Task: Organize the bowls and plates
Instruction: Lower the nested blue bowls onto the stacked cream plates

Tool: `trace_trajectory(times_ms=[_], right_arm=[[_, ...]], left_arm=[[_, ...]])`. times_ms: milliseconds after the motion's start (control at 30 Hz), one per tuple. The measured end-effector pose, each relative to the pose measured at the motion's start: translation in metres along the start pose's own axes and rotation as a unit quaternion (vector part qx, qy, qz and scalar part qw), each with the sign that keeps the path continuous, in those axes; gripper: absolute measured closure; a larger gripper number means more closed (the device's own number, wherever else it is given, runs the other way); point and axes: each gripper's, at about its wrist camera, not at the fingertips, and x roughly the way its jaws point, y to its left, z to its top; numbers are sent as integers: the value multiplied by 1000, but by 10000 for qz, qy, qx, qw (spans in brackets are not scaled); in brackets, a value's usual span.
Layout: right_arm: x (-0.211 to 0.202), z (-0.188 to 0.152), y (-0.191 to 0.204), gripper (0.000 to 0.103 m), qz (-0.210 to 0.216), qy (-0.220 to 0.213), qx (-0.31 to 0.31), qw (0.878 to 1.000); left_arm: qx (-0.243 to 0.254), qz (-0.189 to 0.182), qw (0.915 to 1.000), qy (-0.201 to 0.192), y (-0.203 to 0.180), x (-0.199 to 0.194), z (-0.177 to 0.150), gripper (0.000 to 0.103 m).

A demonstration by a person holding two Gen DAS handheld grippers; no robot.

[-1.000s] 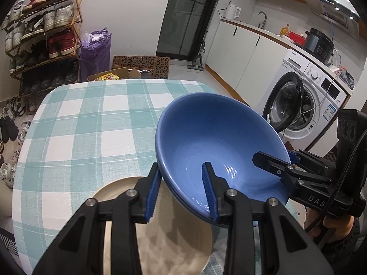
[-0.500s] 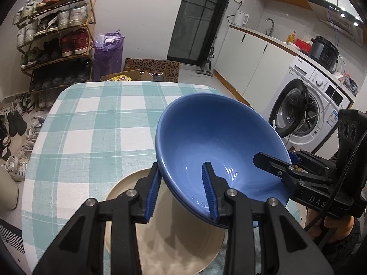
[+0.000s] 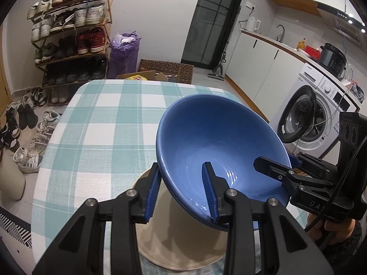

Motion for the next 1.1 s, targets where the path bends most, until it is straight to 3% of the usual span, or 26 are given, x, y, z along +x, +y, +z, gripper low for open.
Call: trace_trajectory(times_ms=[500,1100], right_arm=[[26,-7,20,58,182,206,-126,9995],[50,-19,21,58,111,406,-165,9990]], left_arm=[[-183,256,9995,41,24,2,-17,68],[-245,290,9989,262,36,24,-29,68]])
